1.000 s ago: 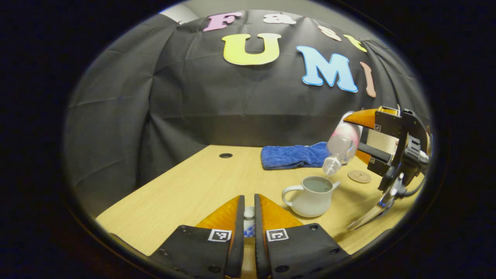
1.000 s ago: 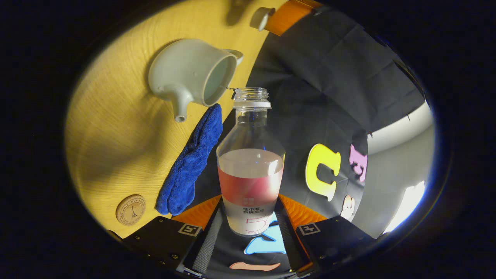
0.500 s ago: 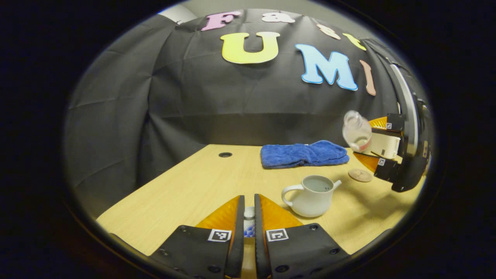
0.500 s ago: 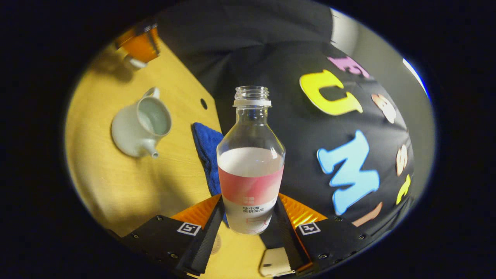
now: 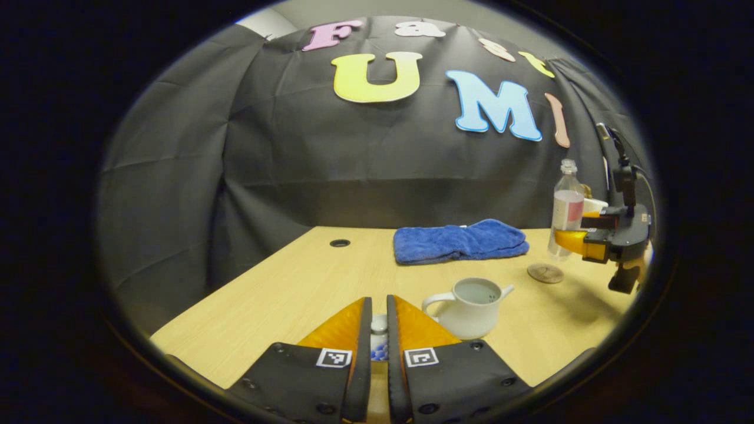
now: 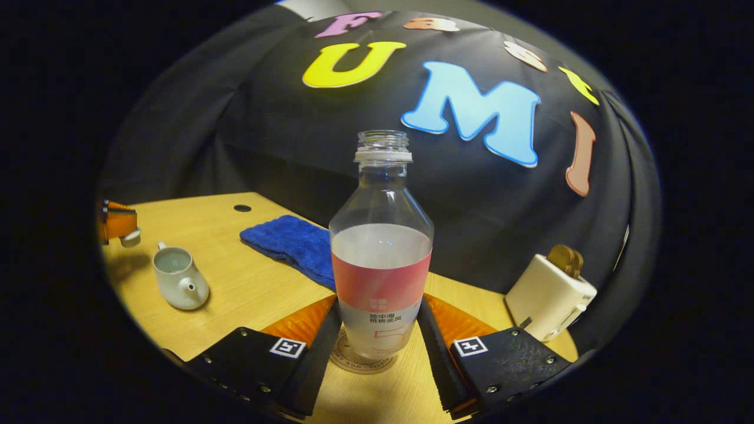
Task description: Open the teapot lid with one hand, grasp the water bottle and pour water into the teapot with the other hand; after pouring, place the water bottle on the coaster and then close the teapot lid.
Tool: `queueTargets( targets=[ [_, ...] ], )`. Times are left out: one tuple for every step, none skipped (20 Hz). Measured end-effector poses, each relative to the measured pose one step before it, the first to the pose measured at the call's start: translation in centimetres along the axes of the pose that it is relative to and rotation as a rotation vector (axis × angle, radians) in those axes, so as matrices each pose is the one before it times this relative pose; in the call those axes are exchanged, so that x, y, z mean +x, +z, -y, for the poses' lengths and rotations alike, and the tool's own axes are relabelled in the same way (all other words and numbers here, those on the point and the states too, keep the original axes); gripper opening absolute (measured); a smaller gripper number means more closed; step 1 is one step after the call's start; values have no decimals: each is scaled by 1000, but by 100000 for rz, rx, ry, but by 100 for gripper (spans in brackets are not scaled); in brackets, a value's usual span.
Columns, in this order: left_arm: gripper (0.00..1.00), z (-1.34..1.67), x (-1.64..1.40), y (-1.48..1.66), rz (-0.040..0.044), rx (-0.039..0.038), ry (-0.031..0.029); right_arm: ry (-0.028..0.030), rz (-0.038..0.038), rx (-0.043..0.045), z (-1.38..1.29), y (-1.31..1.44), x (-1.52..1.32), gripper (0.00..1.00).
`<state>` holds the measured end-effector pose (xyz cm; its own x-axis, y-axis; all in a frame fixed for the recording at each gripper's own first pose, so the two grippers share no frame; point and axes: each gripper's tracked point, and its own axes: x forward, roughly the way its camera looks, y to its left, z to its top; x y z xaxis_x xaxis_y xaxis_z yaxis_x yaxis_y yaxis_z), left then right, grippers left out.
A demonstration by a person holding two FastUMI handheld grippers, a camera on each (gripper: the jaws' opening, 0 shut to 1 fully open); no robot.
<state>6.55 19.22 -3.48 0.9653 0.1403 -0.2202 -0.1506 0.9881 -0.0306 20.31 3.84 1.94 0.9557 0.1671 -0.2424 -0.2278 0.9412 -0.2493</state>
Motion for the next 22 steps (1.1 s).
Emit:
queueTargets(
  targets=[
    [20,284,116,379,624,100,-474,-389,-1113,2728,89,-880,-86,76],
    [20,352,47,364,715,253,-500,-599,-126,1636,83,-389,134,76],
    [19,389,77,468,770,362,-489,54,-294,1460,-112,-328,190,77],
    [19,301,16,493,808,279,-515,968,-757,1674,-304,-187,276,76],
    [19,350,109,492,569,-57,-506,1268,-1333,2355,-281,-480,406,76],
    [19,378,202,296,776,-324,-708,920,-1630,1993,-250,-344,439,76],
    [19,413,91,345,554,-405,-704,-88,-246,874,-243,-691,-357,76],
    [19,398,147,341,657,-467,-655,-888,549,-168,135,113,118,77],
    [19,317,231,246,642,-252,-666,-181,438,458,-180,167,106,76],
    [19,327,100,421,403,23,-409,579,-409,1249,-169,37,303,76],
    [19,266,239,322,454,153,-400,698,-502,2207,-1,-126,547,76],
    [19,285,309,416,408,175,-394,-195,-421,1652,166,-126,317,76],
    [19,234,302,265,568,-49,-449,-921,-73,647,220,26,206,76],
    [19,331,316,446,693,-307,-614,-811,78,185,203,-181,70,76],
    [19,338,219,231,460,-527,-582,-757,-377,177,227,-132,81,76],
    [18,327,278,273,396,-543,-841,152,138,831,147,-159,-104,76],
    [18,380,438,6,197,-417,-744,-286,403,753,210,91,71,76],
    [19,275,258,22,82,-177,-599,-236,-9,288,158,12,75,76],
    [19,485,285,-75,-126,21,-797,63,211,921,-238,-137,-225,76],
    [19,450,297,-104,-258,146,-706,-327,-206,780,172,4,33,77],
    [19,371,157,-166,-386,182,-789,-209,-512,251,128,-299,-6,77],
    [19,410,205,-119,-245,1,-580,-313,-1333,267,38,-374,37,78]
  ],
)
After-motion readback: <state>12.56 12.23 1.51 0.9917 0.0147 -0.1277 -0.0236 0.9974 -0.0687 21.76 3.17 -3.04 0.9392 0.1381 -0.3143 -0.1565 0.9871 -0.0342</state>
